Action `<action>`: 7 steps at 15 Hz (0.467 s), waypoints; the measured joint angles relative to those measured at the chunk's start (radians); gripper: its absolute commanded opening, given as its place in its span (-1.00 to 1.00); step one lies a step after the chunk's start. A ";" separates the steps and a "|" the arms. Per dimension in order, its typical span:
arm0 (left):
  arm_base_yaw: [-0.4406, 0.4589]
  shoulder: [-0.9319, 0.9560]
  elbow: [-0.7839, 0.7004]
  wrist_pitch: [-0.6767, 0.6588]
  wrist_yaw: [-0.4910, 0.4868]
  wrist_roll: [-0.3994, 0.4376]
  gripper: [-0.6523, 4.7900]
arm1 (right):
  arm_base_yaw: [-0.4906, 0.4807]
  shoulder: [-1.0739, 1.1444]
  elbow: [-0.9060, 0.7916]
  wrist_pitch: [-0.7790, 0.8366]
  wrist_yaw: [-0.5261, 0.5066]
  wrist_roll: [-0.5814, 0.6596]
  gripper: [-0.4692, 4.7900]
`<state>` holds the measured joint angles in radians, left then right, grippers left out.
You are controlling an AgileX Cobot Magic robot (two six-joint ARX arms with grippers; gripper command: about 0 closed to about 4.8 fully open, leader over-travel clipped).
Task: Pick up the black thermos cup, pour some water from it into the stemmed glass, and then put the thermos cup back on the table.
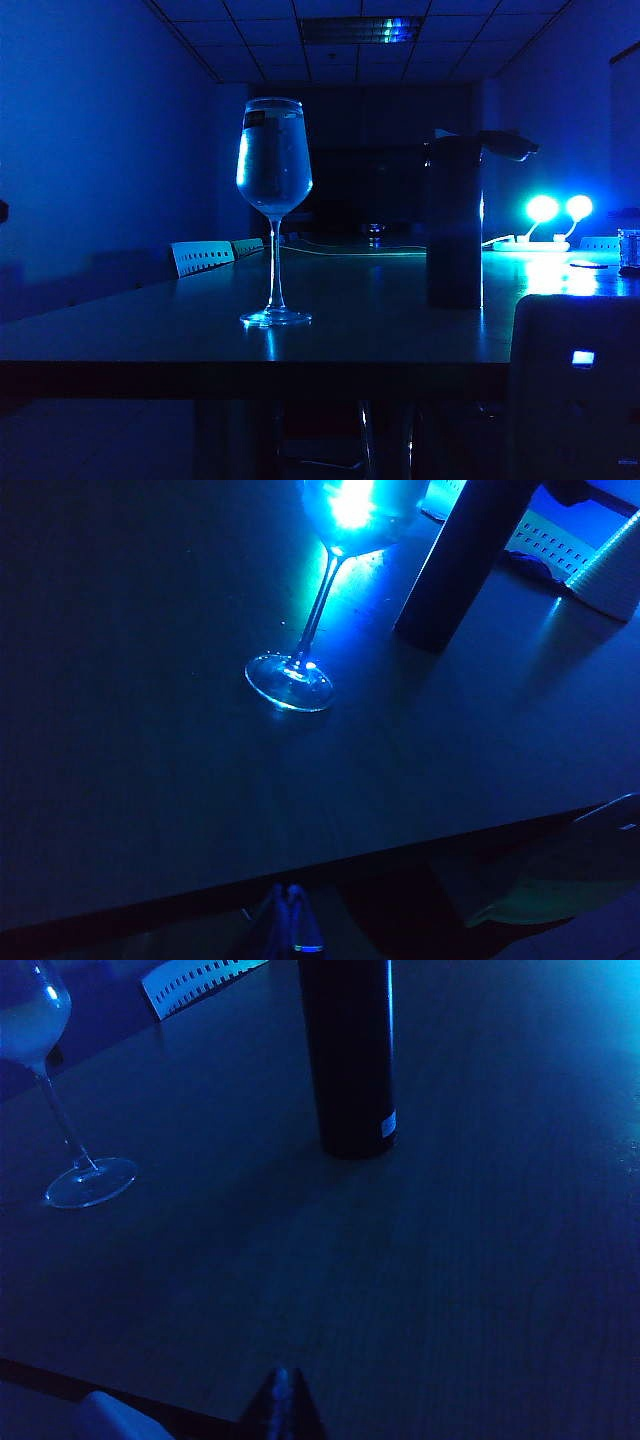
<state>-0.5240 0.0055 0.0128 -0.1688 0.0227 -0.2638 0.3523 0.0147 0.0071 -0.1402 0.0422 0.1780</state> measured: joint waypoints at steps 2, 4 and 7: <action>0.000 0.000 0.000 0.000 0.000 0.000 -0.78 | 0.000 0.000 0.000 0.000 0.000 0.000 -0.81; 0.011 0.000 0.000 0.000 0.005 0.000 -0.78 | -0.006 -0.011 0.000 -0.001 0.000 0.000 -0.81; 0.191 0.000 0.000 0.000 0.021 0.000 -0.78 | -0.097 -0.011 0.000 -0.005 0.000 0.000 -0.81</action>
<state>-0.3328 0.0059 0.0128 -0.1684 0.0433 -0.2638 0.2554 0.0032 0.0071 -0.1455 0.0422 0.1780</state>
